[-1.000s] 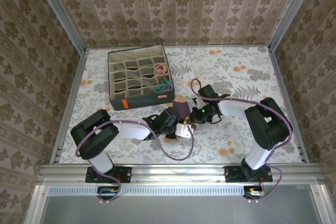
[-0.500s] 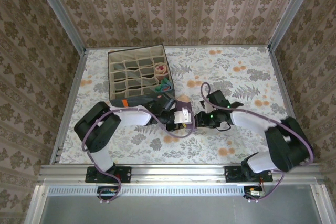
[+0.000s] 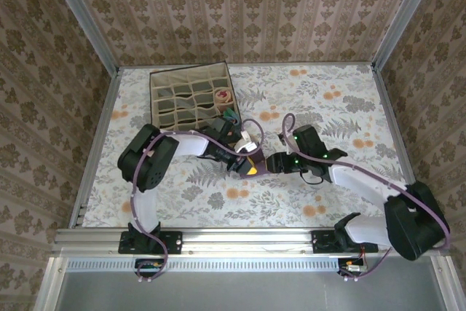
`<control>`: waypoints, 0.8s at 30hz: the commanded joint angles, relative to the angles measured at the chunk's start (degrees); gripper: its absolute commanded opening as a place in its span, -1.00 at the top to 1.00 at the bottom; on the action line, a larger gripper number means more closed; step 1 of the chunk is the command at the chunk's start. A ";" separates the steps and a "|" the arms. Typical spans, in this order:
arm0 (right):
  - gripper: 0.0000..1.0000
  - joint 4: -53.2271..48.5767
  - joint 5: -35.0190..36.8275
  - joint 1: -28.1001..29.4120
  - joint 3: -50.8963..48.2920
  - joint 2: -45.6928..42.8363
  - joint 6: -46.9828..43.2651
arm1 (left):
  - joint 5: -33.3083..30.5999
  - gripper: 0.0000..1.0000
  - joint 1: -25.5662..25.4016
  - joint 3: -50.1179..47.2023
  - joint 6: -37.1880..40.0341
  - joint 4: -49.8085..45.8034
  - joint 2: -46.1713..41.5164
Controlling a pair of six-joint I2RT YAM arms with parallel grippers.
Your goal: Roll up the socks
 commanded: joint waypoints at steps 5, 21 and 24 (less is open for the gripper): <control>0.03 9.00 -6.05 0.59 2.69 9.72 -3.66 | 4.52 1.00 0.59 1.78 -3.54 -7.64 4.63; 1.00 -4.88 -3.65 2.90 7.07 24.01 0.67 | -7.47 0.84 -1.76 -2.44 6.48 -2.64 -2.83; 1.00 -8.58 -1.33 3.65 6.97 26.47 2.80 | -14.29 0.68 -3.08 -6.41 9.79 1.87 -8.68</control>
